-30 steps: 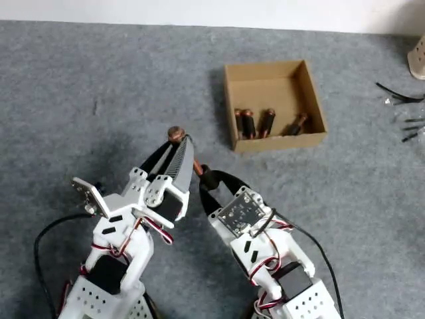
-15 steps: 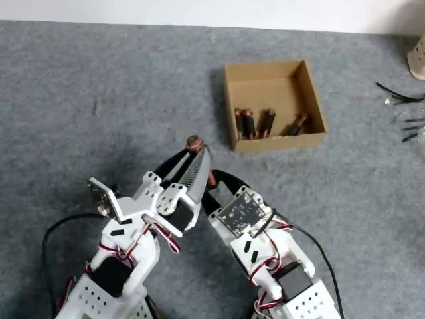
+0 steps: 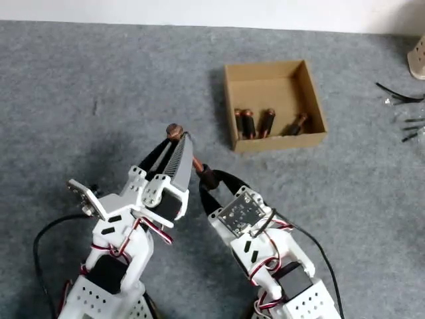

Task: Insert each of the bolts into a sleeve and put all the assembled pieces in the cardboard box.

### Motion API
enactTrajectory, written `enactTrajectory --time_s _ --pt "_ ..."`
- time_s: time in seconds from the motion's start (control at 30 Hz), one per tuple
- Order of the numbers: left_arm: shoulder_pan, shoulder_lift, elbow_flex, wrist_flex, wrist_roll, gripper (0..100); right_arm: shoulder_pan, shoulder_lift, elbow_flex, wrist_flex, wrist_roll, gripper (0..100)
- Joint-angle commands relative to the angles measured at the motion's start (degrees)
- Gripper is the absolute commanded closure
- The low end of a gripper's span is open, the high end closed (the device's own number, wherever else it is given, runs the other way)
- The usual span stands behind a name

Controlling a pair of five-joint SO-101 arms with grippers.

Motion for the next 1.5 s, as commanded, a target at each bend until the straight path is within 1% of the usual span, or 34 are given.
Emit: enactTrajectory --time_s 0.0,0.1,0.27,0.5,0.67,0.8,1.13,1.27,1.47 --pt "1.01 0.31 1.19 1.05 0.35 100 0.04 -1.01 7.78 0.13 0.53 99.4" --pt "1.36 0.31 1.19 2.90 0.53 100 0.04 -1.01 7.78 0.13 0.53 99.4" --pt "4.62 0.31 1.19 6.86 0.35 100 -0.04 -1.01 7.78 -0.04 0.62 99.4" --pt "4.09 0.31 1.19 6.77 0.62 100 -0.22 -1.10 7.78 -0.13 0.62 99.4" --pt "3.74 0.22 1.19 6.77 0.79 100 -3.03 -1.10 7.52 -0.40 0.62 99.4" --pt "3.12 0.22 1.19 6.68 2.46 100 -3.12 -1.10 6.46 -1.71 0.70 99.4" --pt "3.03 0.22 1.19 6.68 2.37 100 -3.30 -1.10 6.46 -1.80 0.70 99.4" --pt "-0.04 0.22 1.19 5.89 2.37 100 -3.38 -1.10 6.46 -1.63 0.70 99.4" --pt "-0.22 0.31 1.19 5.71 2.37 100 -3.38 -1.10 6.46 -1.54 0.70 99.4"
